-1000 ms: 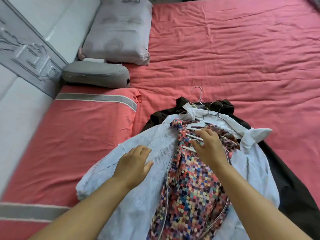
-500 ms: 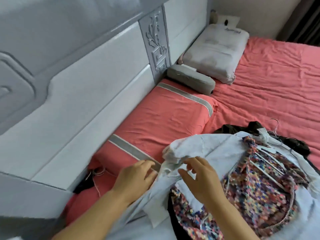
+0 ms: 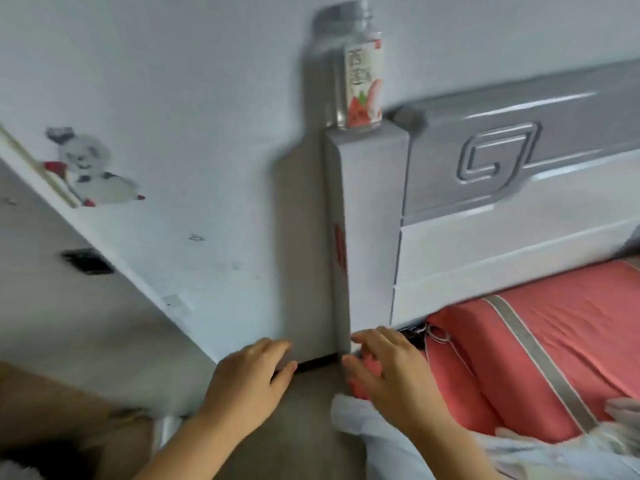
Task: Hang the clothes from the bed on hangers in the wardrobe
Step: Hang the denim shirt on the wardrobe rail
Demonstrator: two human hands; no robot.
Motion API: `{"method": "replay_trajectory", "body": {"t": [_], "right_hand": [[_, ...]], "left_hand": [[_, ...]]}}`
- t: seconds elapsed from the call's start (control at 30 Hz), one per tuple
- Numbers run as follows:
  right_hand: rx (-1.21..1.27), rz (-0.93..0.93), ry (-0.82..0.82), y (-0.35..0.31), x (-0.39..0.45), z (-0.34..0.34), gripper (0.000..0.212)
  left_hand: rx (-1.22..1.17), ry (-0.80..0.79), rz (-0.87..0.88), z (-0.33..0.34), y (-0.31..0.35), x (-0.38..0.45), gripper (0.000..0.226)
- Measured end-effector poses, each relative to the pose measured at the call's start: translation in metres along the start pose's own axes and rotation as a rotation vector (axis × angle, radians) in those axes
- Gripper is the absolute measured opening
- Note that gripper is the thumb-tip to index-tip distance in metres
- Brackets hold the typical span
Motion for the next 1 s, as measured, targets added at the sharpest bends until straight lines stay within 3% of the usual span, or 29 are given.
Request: {"method": "replay_trajectory", "body": {"t": [0.2, 0.33, 0.43, 0.5, 0.67, 0.83, 1.0], "right_hand": [[0.065, -0.390, -0.035, -0.149, 0.041, 0.040, 0.031], [0.153, -0.666, -0.046, -0.240, 0.054, 0.044, 0.029], [0.181, -0.825, -0.055, -0.288, 0.060, 0.041, 0.028], [0.266, -0.999, -0.064, -0.341, 0.059, 0.042, 0.027], [0.390, -1.197, -0.064, -0.420, 0.064, 0.022, 0.037], [0.578, -1.323, 0.027, -0.495, 0.064, -0.014, 0.039], [0.804, -1.367, 0.133, -0.563, 0.067, -0.063, 0.036]], "left_hand": [[0.087, 0.239, -0.255, -0.095, -0.115, -0.087, 0.035], [0.161, 0.378, -0.423, -0.153, -0.145, -0.144, 0.032], [0.226, 0.477, -0.484, -0.191, -0.143, -0.162, 0.033], [0.302, 0.625, -0.554, -0.226, -0.137, -0.195, 0.036], [0.493, 0.825, -0.630, -0.290, -0.117, -0.226, 0.039], [0.752, 0.856, -0.751, -0.358, -0.090, -0.258, 0.034], [1.025, 0.961, -0.753, -0.435, -0.062, -0.281, 0.034]]}}
Point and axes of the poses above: each hand's wrist, its own x-axis towards the middle knuckle, its own z-axis out of the palm, y = z × x, the point moved 4 cm from there along x, towards the middle knuckle, and after that the axes turned 14 degrees about -x, right-handed, at the moved point
